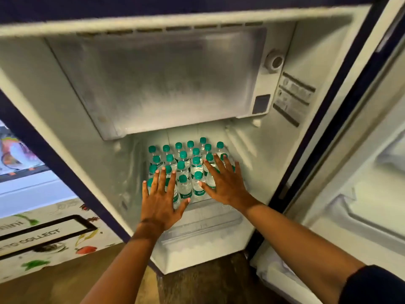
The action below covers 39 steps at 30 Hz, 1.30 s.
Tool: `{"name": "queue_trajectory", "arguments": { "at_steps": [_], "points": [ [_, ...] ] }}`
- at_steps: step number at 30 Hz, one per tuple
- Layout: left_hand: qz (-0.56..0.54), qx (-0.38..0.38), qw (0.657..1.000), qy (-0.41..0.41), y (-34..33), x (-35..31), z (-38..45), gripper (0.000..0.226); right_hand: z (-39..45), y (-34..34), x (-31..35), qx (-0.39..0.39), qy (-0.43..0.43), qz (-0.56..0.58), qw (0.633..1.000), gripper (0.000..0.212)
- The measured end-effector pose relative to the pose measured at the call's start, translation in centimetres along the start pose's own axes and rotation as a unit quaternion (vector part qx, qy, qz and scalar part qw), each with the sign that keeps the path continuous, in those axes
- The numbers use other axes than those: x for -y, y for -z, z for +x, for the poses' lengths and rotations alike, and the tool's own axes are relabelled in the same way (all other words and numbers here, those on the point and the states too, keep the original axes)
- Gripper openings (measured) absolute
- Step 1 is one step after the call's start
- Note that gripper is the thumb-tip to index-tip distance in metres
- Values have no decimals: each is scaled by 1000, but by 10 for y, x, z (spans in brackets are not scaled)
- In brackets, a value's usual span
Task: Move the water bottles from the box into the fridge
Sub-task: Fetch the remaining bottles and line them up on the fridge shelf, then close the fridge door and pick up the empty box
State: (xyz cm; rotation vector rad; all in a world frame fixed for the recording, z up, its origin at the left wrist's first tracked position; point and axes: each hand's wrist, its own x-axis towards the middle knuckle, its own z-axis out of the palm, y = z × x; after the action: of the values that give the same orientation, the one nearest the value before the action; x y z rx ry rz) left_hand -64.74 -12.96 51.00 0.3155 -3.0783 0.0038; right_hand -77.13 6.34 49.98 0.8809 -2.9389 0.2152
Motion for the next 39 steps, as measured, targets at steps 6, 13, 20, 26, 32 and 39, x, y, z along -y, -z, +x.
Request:
{"name": "queue_trajectory", "arguments": {
  "at_steps": [6, 13, 20, 26, 32, 39],
  "points": [
    [-18, -2, 1000, 1, 71, -34, -48, 91, -44, 95, 21, 42, -17, 9, 999, 86],
    [-30, 1, 999, 18, 155, -57, -95, 89, -86, 177, 36, 8, -26, 12, 1000, 82],
    [-25, -38, 998, 37, 217, -68, -115, 89, -114, 237, 43, 24, -38, 34, 998, 82],
    [-3, -49, 998, 33, 256, -78, -118, 91, -128, 265, 46, 1, -49, 44, 998, 88],
    [-26, -71, 996, 52, 264, -92, -136, 91, -143, 272, 45, -15, -39, 53, 998, 88],
    [-31, -76, 995, 56, 262, -92, -169, 88, -172, 279, 50, -24, -41, 48, 998, 88]
  ]
}}
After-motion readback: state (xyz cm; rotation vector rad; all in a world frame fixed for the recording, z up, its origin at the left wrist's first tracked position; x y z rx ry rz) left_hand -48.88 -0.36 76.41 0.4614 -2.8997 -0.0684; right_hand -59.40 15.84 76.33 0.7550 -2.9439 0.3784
